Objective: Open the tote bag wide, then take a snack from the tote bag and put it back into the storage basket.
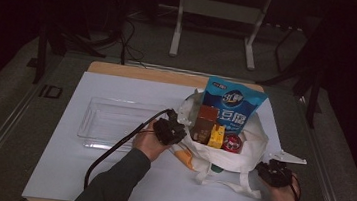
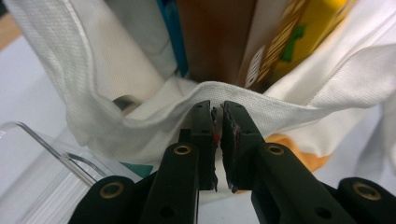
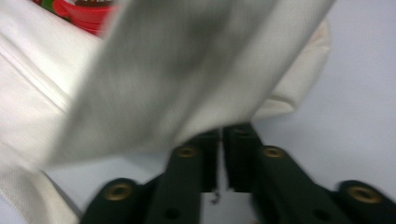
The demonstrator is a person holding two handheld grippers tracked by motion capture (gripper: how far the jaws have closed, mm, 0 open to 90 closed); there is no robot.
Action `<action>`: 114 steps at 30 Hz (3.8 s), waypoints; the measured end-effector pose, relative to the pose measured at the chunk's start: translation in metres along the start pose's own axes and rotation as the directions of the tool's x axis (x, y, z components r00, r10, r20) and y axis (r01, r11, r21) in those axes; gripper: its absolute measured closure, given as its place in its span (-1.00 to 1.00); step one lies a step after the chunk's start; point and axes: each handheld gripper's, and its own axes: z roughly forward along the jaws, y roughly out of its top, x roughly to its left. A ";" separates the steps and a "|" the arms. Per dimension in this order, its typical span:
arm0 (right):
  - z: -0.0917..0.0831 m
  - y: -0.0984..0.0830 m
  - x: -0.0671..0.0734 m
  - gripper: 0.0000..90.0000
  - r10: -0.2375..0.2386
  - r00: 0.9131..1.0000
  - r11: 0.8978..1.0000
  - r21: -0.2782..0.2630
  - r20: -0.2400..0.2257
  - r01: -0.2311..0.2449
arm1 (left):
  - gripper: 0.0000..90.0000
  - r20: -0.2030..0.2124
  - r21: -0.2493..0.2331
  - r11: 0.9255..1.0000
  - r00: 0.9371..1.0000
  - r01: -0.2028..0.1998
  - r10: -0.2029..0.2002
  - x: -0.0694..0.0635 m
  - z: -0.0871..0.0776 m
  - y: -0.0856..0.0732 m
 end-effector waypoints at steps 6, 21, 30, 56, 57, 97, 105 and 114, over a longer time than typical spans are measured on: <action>-0.019 0.001 -0.005 0.41 0.014 0.999 1.000 -0.025 0.031 -0.013 | 0.85 0.005 0.014 1.000 1.000 0.011 -0.011 0.003 0.005 -0.001; -0.073 0.030 -0.006 0.24 0.026 0.999 0.974 -0.226 -0.022 -0.031 | 0.64 0.032 -0.150 0.989 0.999 -0.016 0.021 0.011 -0.055 0.002; -0.071 0.061 0.004 0.37 -0.054 0.998 0.971 -0.232 0.019 0.057 | 0.53 -0.054 -0.210 0.978 0.998 0.002 -0.013 0.026 -0.070 0.010; -0.031 0.094 -0.006 0.84 -0.085 0.994 0.981 -0.167 0.067 0.095 | 0.90 -0.111 -0.084 0.995 0.991 0.061 -0.070 0.042 -0.023 0.026; -0.028 0.094 -0.006 0.84 -0.084 0.995 0.982 -0.162 0.063 0.093 | 0.90 -0.112 -0.074 0.996 0.992 0.057 -0.065 0.042 -0.020 0.028; -0.023 0.041 0.002 0.48 0.016 0.997 0.973 -0.232 0.077 0.002 | 0.58 -0.026 -0.020 0.999 0.999 0.039 -0.040 0.048 -0.001 0.020; -0.029 0.028 0.012 0.46 0.009 0.999 0.970 -0.245 0.033 -0.001 | 0.45 -0.001 -0.084 0.996 0.999 0.035 -0.035 0.044 -0.015 0.021; -0.019 0.022 0.014 0.44 0.023 0.999 0.975 -0.222 0.023 -0.017 | 0.33 0.036 -0.153 0.988 0.999 0.007 -0.001 0.037 -0.032 0.025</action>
